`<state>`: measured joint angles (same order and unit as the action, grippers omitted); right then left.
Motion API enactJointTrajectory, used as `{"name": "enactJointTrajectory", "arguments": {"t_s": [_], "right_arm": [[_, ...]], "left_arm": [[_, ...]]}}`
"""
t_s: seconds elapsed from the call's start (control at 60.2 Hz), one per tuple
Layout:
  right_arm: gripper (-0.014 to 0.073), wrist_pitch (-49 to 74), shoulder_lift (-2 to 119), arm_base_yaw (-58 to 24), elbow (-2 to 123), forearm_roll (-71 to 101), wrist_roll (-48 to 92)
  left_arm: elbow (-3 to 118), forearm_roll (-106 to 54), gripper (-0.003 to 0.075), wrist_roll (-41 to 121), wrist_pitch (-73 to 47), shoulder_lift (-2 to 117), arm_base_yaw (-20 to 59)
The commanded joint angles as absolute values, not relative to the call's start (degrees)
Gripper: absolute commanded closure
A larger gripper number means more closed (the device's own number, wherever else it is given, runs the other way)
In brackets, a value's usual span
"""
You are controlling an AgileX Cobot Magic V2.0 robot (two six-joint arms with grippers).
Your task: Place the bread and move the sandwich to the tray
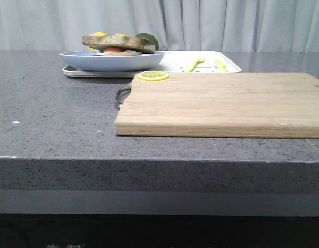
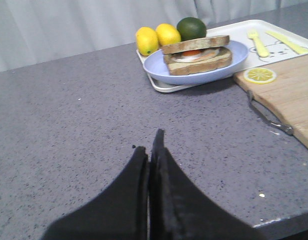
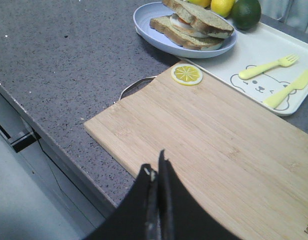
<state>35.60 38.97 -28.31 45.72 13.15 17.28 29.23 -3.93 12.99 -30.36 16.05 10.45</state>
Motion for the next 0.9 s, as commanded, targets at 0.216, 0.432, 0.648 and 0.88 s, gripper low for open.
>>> {"name": "enactJointTrajectory", "arguments": {"t_s": [0.216,0.432,0.648,0.88], "right_arm": [[0.0661,32.0,39.2,-28.3,47.0,13.7,17.8],[0.0661,32.0,39.2,-28.3,47.0,13.7,17.8],[0.0661,32.0,39.2,-28.3,47.0,13.7,17.8],[0.0661,32.7,39.2,-28.3,47.0,13.7,17.8]], "left_arm": [[16.7,5.7,0.0738,-4.8,-12.9,6.7,7.6],[6.1,2.9,0.0738,-7.2,-5.3,2.2,7.2],[0.5,1.2,0.0738,-6.8,0.0,-1.5,6.9],[-0.4,0.0,0.0738,-6.8,2.7,-1.5,4.1]]}}
